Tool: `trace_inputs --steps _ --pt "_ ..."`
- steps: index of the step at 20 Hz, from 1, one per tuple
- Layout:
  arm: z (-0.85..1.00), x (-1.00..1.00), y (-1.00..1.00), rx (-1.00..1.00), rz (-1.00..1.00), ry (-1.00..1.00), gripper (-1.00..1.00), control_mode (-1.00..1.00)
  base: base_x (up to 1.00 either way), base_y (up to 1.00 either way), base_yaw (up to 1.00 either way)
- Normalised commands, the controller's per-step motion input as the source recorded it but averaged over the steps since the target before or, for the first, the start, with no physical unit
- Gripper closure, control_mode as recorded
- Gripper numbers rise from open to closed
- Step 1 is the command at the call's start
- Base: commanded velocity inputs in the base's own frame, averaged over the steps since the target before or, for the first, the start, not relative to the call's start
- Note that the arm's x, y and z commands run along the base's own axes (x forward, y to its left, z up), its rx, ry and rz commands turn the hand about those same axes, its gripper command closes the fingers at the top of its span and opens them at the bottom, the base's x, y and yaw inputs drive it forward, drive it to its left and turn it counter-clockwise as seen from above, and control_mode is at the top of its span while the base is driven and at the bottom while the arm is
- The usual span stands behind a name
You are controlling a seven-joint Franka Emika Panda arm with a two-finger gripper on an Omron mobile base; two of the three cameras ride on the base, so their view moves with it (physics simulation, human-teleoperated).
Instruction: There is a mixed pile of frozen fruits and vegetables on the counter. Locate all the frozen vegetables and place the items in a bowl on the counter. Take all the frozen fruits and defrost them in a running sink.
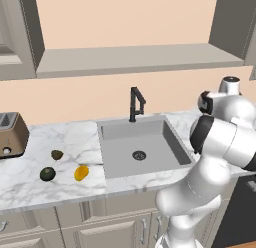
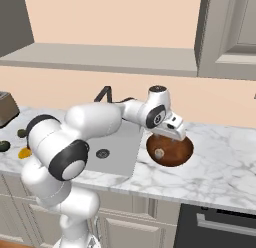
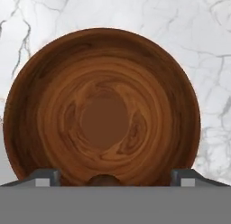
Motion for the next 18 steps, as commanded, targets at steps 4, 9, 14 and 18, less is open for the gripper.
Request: trace_inputs --steps 4,9,14,18 --pt "0.32 -0.11 0.45 -0.06 -0.01 -0.15 -1.0 -1.0 0.0 0.0 0.0" --pt "0.34 -0.18 0.78 0.0 -0.01 -0.3 -1.0 -1.0 0.0 0.0 0.0" --pt "0.38 -0.32 0.78 0.0 0.06 -0.21 -1.0 -1.0 0.0 0.0 0.0" --pt "0.04 -0.11 0.58 0.05 -0.01 -0.15 -1.0 -1.0 0.0 0.0 0.0"
